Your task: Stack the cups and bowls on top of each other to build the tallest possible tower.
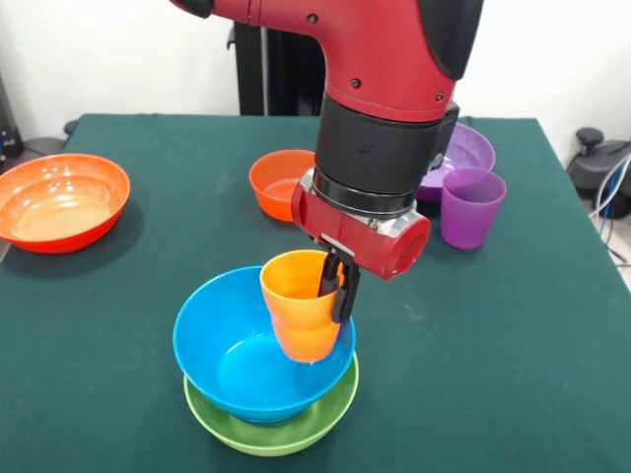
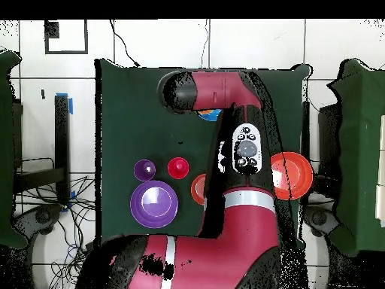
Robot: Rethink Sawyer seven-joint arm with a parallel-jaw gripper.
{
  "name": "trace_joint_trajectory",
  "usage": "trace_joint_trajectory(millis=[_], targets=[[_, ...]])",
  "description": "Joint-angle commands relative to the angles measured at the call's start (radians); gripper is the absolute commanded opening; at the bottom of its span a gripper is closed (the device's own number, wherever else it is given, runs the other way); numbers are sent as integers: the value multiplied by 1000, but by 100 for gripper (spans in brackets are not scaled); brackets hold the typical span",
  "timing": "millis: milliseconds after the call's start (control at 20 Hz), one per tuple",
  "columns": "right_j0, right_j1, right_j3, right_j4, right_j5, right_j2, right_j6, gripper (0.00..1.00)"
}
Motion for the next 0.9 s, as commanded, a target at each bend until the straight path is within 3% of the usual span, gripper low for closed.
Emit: trace_joint_trajectory(millis=[50,900], targets=[[-20,-5,84,-58,141,97,-333,0],[-13,0,37,-86,149,57,-344,0]])
